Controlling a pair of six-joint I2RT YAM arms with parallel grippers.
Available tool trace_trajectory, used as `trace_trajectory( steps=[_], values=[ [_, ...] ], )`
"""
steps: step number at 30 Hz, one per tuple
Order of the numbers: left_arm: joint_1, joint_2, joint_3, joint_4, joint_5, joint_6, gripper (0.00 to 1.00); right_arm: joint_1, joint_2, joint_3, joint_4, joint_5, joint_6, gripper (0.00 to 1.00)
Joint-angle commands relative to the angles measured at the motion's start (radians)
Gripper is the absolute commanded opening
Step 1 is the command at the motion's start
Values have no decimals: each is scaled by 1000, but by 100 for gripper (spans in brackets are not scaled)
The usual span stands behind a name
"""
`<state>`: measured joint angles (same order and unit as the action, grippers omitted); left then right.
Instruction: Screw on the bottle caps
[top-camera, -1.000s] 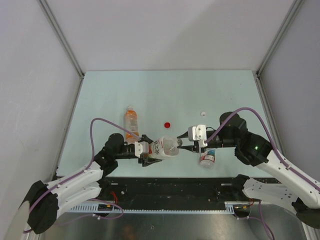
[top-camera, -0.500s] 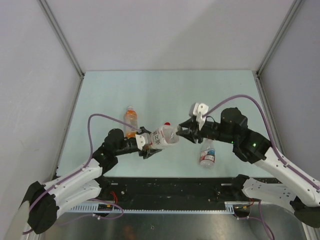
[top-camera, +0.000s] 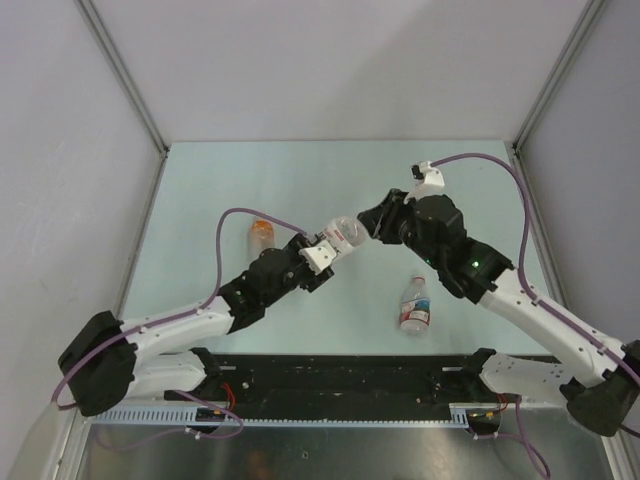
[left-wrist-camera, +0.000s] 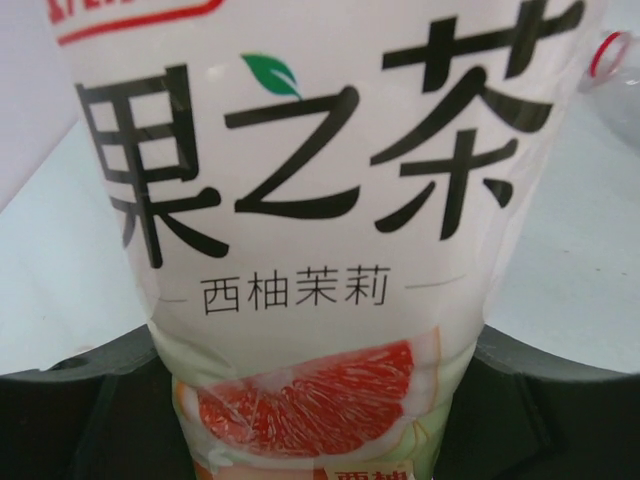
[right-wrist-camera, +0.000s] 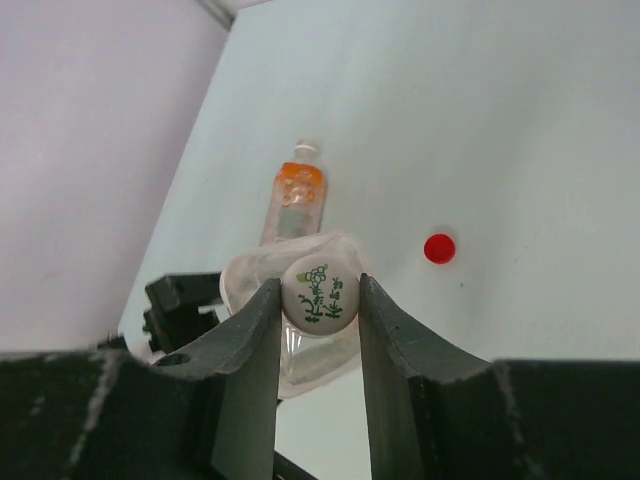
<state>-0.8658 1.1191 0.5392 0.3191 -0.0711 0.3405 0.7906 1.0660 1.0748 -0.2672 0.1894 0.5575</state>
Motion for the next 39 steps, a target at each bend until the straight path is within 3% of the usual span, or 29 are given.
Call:
trace_trajectory(
  steps=[1,4,9,12,14,21,24,28,34,39],
  values=[
    [-63,34,98,309,-107,34,0,-51,115,-20,-116,79,245,0],
    [-72,61,88,322,-111,54,0,-130,150,-19,-138,15,273,0],
    [-73,72,54,333,-104,35,0,-155,153,-19,-94,-53,245,1],
    [-73,77,37,341,-95,25,0,-180,137,-21,-61,-133,231,9],
    [-74,83,26,344,-93,23,0,-197,126,-20,-45,-191,216,21],
    [-74,82,-20,344,-85,10,0,-281,50,-20,39,-419,61,75],
    [-56,52,-52,344,-28,-11,0,-320,-14,-19,66,-601,-72,95],
    [17,-24,-97,328,183,-49,0,-343,-108,-24,30,-842,-288,99],
    [145,-111,-132,262,515,-78,0,-345,-250,-43,13,-971,-505,99],
    [177,-177,-152,197,710,-46,0,-346,-323,-88,-33,-1107,-729,97]
  ],
)
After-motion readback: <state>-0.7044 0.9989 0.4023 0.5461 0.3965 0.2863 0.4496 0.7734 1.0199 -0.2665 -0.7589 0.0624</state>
